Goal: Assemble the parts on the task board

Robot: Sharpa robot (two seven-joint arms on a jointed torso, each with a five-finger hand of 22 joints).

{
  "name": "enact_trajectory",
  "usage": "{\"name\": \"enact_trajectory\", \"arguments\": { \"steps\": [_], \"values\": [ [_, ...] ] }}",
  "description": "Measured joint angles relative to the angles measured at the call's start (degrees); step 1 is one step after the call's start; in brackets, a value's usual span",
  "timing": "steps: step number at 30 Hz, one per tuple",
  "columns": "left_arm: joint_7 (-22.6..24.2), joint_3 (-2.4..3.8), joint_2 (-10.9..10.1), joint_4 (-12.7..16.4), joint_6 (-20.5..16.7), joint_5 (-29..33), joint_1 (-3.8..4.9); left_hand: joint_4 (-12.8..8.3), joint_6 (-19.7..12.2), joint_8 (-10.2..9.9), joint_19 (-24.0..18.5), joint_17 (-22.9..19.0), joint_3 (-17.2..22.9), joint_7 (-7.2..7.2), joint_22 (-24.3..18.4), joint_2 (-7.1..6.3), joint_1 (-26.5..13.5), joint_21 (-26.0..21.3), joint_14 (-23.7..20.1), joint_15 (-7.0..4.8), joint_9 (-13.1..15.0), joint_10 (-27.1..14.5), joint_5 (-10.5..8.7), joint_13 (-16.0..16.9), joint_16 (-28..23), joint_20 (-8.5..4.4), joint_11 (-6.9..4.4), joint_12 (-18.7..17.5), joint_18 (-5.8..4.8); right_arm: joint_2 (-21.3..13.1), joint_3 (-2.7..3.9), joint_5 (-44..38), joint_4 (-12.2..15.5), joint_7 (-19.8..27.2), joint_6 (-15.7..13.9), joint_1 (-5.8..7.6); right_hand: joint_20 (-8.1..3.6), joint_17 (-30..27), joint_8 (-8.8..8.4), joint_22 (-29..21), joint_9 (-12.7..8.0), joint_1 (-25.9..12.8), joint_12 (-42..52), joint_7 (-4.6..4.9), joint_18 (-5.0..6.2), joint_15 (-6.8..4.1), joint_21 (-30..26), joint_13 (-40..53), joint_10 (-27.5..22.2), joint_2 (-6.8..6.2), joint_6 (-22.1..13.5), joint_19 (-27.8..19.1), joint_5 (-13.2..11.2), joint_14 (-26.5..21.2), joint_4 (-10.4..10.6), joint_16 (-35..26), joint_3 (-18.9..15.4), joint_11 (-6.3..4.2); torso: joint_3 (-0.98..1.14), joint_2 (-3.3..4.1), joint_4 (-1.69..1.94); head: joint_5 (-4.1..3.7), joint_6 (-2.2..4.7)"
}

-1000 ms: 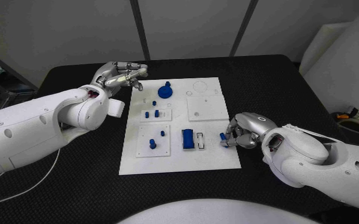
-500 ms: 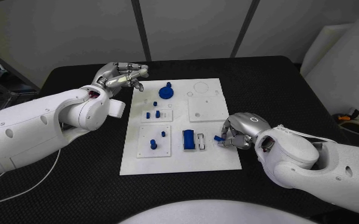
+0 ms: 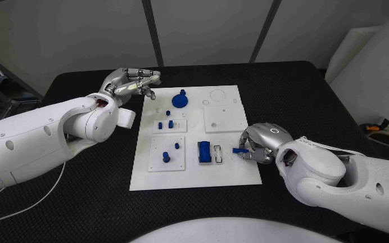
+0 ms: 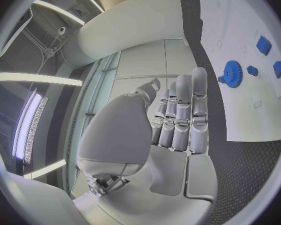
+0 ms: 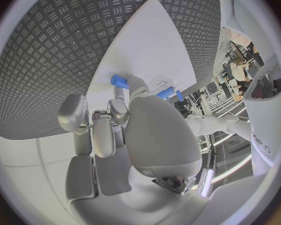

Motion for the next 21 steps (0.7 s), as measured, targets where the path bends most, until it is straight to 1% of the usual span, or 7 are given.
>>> {"name": "enact_trajectory", "arguments": {
  "steps": [2,4,5,7,10,13,21],
  "values": [
    [0.0,0.0,0.0,0.0,0.0,0.0,-0.01,0.0,0.0,0.0,0.0,0.0,0.0,0.0,0.0,0.0,0.0,0.0,0.0,0.0,0.0,0.0,0.0,0.0,0.0,0.0,0.0,0.0,0.0,-0.3,0.03,1.46,0.31,-0.13,-0.18,0.03,0.0,0.01,0.22,0.23,0.51,0.16,-0.03,0.21,0.0,0.0,0.07,-0.47,0.0,-0.16,-0.2,0.0,0.0,0.0,0.76,0.0,2.49,0.0,-0.01,0.02,0.01,0.0,-0.01],
    [0.0,0.0,0.0,0.01,0.0,0.0,-0.01,0.0,0.0,0.0,0.0,0.0,0.0,0.0,0.0,0.0,0.0,0.0,0.0,0.0,0.0,0.0,0.0,0.0,0.0,0.0,0.0,0.0,0.0,-0.61,0.07,3.2,0.63,-0.28,-0.51,0.05,0.0,0.01,0.22,0.62,0.74,0.48,-0.03,0.2,0.0,0.0,0.51,-0.29,0.43,-0.86,-0.21,0.0,-0.01,0.0,5.25,0.0,7.28,0.08,-0.02,0.02,0.02,-0.01,-0.02],
    [0.0,0.0,0.0,0.02,0.0,0.0,-0.01,0.0,0.0,0.0,0.0,0.0,0.0,0.0,0.0,0.0,0.0,0.0,0.0,0.0,0.0,0.0,0.0,0.0,0.0,0.0,0.0,0.0,0.0,-0.76,0.08,4.14,0.76,-0.35,-0.74,0.06,0.0,0.01,0.29,0.74,0.74,-0.07,-0.14,0.2,0.0,0.0,0.67,-0.23,0.69,-1.43,-0.21,0.0,-0.01,0.0,6.23,0.0,8.26,0.0,-0.02,0.02,0.03,-0.01,-0.03],
    [0.0,0.0,0.0,0.02,0.0,0.0,-0.01,0.0,0.0,0.0,0.0,0.0,0.0,0.0,0.0,0.0,0.0,0.0,0.0,0.0,0.0,0.0,0.0,0.0,0.0,0.0,0.0,0.0,0.0,-1.1,0.08,6.44,1.03,-0.51,-1.35,0.08,0.0,0.01,1.12,0.83,2.43,-1.04,0.22,0.2,0.0,-0.14,0.67,0.46,0.89,-3.12,-0.21,0.0,-0.04,-0.11,6.39,0.0,10.44,-0.21,-0.03,0.02,0.07,-0.01,-0.04],
    [-0.01,0.0,0.01,0.03,-0.01,0.0,-0.01,0.0,0.0,0.0,0.0,0.0,0.0,0.0,0.01,0.0,0.0,0.0,0.0,0.0,0.0,0.0,0.0,-0.01,0.0,0.0,0.0,0.0,0.0,-1.55,-0.02,9.89,1.55,-0.69,-2.6,0.03,0.0,0.01,1.61,0.9,3.31,-3.44,0.25,0.19,0.0,-0.22,0.67,0.43,1.0,-4.12,-0.2,0.0,-0.6,-0.19,5.96,0.0,12.84,-0.29,-0.03,0.03,0.08,-0.01,-0.04],
    [-0.01,0.0,0.01,0.04,-0.01,0.0,-0.01,0.0,0.0,0.0,0.0,0.0,0.0,0.0,0.01,0.0,0.0,0.0,0.0,0.0,0.0,0.0,0.0,-0.01,0.0,0.0,0.0,0.0,0.0,-1.71,-0.12,12.54,1.98,-0.71,-3.88,-0.09,0.0,0.01,1.66,0.94,3.34,-5.12,0.48,0.18,0.0,-0.22,0.67,0.55,1.19,-4.73,-0.19,0.0,-1.0,-0.19,3.53,0.0,15.73,-0.11,-0.03,0.03,0.08,0.12,-0.05],
    [-0.01,0.0,0.01,0.09,-0.01,0.01,-0.01,0.0,0.0,0.0,0.0,0.01,0.0,0.0,0.01,0.0,0.0,0.0,0.0,0.0,0.0,0.0,0.0,-0.01,0.0,0.0,0.0,0.0,0.0,-1.2,-0.49,18.51,2.34,-0.25,-8.44,-0.48,-0.2,0.0,1.55,1.47,3.74,-8.47,1.69,0.17,0.0,-0.21,0.93,1.44,1.71,-5.21,-0.18,0.21,-1.46,-0.18,1.14,0.61,19.06,-0.22,-0.03,0.03,0.07,0.29,-0.19]
  ]
}}
